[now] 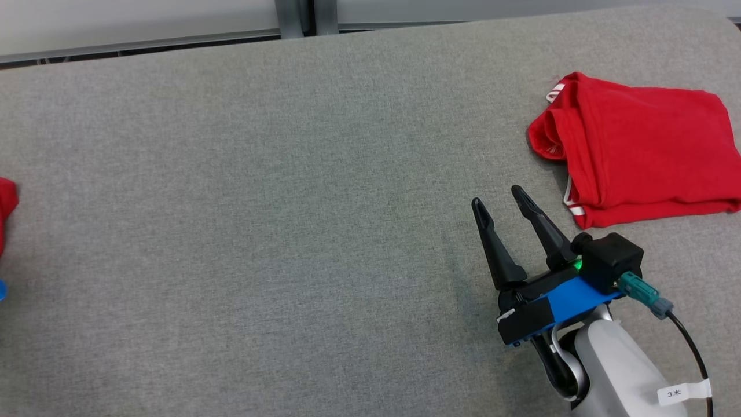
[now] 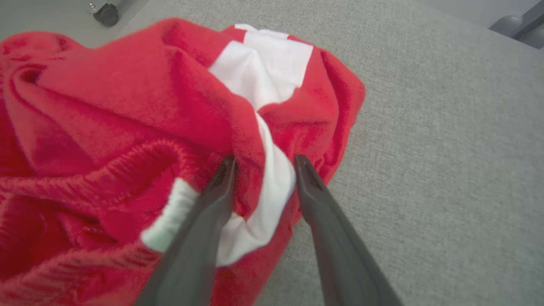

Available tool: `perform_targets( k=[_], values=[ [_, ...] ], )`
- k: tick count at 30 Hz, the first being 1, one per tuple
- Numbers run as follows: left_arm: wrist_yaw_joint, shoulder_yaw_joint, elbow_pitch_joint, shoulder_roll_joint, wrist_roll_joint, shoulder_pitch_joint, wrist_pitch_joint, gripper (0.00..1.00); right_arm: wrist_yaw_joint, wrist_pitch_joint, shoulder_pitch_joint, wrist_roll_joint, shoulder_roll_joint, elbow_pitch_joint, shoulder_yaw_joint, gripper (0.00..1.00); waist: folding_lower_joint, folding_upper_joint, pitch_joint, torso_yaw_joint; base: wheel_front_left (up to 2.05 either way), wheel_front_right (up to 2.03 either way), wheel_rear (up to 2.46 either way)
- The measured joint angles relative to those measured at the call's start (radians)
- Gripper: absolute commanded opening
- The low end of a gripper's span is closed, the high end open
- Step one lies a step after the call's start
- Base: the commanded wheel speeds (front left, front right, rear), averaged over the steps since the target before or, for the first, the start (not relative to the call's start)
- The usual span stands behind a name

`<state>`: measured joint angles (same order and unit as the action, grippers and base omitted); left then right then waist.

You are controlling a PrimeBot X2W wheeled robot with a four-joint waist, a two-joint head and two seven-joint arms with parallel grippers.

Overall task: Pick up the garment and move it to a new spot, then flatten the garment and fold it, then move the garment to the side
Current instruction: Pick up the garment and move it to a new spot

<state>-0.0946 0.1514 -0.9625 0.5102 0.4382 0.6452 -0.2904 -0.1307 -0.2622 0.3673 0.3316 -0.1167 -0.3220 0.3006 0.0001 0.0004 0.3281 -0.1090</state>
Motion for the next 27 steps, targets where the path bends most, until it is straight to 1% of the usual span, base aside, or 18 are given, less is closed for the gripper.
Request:
perform_targets(
  k=[4, 7, 10, 14, 18, 22, 25, 27],
  values=[
    [-0.011, -0.015, -0.039, 0.005, -0.001, 0.017, 0.030, 0.00, 0.000, 0.000, -0.004, 0.000, 0.001, -0.008, -0.006, 1.00, -0.0001, -0.0002, -0.028, 0.007, 0.00, 0.00, 0.00],
    [-0.021, -0.057, -0.049, 0.014, -0.022, 0.023, 0.038, 0.00, 0.000, 0.000, -0.011, 0.000, 0.003, -0.012, -0.009, 1.00, -0.0002, -0.0003, -0.066, 0.021, 0.00, 0.00, 0.00],
    [-0.029, -0.098, -0.036, 0.021, -0.035, 0.037, 0.056, 0.00, 0.000, 0.000, -0.029, 0.002, 0.011, -0.020, -0.007, 1.00, -0.0001, -0.0004, -0.115, 0.039, 0.00, 0.00, 0.00],
    [-0.031, -0.174, 0.016, 0.028, -0.055, 0.051, 0.055, 0.00, 0.000, 0.000, -0.053, 0.010, 0.021, -0.031, -0.007, 1.00, -0.0004, -0.0006, -0.188, 0.058, 0.00, 0.00, 0.00],
    [-0.035, -0.285, 0.135, 0.025, -0.033, 0.057, 0.023, 0.00, 0.000, 0.000, -0.085, 0.017, 0.029, -0.042, -0.015, 1.00, -0.0004, -0.0007, -0.248, 0.063, 0.00, 0.00, 0.00],
    [-0.035, -0.376, 0.294, 0.022, 0.017, 0.057, -0.025, 0.00, 0.000, 0.000, -0.113, 0.021, 0.032, -0.045, -0.035, 1.00, -0.0004, -0.0007, -0.287, 0.056, 0.00, 0.00, 0.00],
    [-0.035, -0.419, 0.424, 0.012, 0.068, 0.046, -0.060, 0.00, 0.000, 0.000, -0.125, 0.020, 0.034, -0.044, -0.052, 1.00, -0.0003, -0.0007, -0.306, 0.041, 0.00, 0.00, 0.00],
    [-0.035, -0.438, 0.513, -0.006, 0.098, 0.034, -0.080, 0.00, 0.000, 0.000, -0.130, 0.016, 0.033, -0.043, -0.067, 1.00, -0.0002, -0.0007, -0.316, 0.029, 0.00, 0.00, 0.00]
  ],
)
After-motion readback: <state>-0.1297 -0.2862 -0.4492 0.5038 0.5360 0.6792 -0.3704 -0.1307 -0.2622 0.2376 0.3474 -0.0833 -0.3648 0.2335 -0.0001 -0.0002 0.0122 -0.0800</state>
